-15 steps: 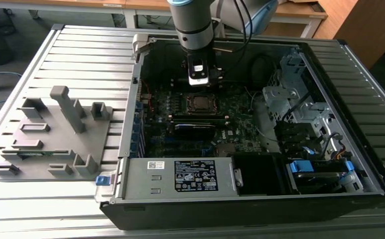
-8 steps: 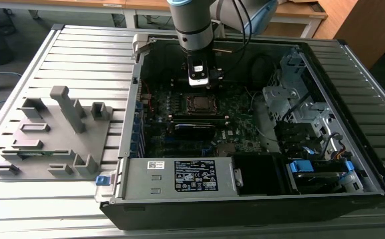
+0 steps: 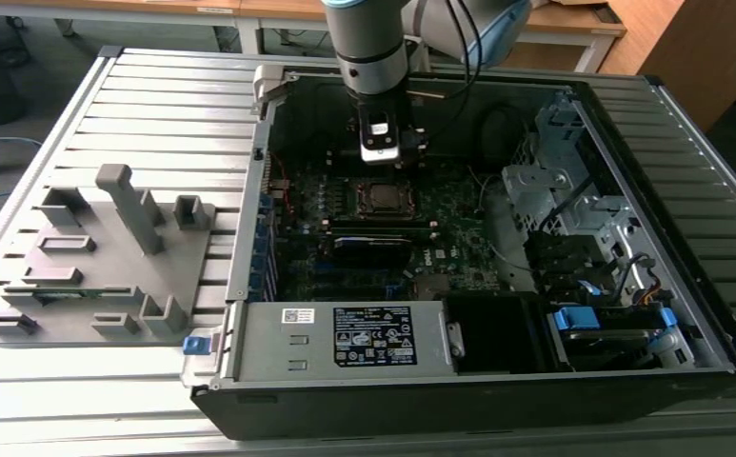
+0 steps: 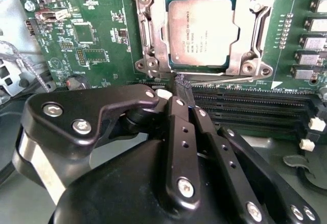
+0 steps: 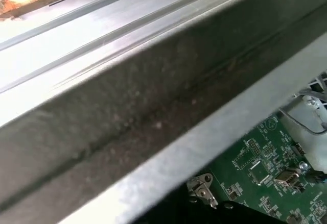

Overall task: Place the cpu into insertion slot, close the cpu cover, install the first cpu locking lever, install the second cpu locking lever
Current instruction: 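Install the first cpu locking lever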

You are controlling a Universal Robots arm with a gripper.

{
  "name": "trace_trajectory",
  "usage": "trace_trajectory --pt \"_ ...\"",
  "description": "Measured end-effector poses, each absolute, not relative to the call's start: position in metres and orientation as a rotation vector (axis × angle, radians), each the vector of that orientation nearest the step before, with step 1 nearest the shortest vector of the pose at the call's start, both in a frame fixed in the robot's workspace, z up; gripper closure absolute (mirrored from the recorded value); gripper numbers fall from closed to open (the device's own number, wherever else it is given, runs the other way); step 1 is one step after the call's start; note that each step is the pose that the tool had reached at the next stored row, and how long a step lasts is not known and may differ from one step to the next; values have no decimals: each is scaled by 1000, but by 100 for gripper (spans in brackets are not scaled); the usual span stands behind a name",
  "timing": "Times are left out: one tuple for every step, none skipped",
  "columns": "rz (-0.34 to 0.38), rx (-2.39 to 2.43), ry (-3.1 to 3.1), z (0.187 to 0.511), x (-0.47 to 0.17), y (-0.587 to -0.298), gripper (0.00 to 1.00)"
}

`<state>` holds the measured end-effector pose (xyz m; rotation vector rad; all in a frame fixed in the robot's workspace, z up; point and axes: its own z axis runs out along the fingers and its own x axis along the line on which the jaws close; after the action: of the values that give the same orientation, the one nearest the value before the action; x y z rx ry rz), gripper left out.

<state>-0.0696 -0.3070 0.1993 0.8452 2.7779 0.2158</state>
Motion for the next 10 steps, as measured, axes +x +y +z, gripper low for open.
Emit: trace_trajectory --pt "216 845 2778 201 -70 -307 89" --pt "216 845 2778 204 -70 -307 89" --pt "216 845 2778 204 -70 -307 89" --pt "216 846 2778 204 -70 -306 89" --pt "216 846 2778 204 -70 -306 89" --pt "216 845 2778 204 -70 -305 89" --pt "216 845 2778 204 -70 -305 89" --pt "216 845 2778 204 -70 -305 89" --pt "216 845 2778 204 -70 -304 89" --pt "216 845 2778 204 -70 -304 89"
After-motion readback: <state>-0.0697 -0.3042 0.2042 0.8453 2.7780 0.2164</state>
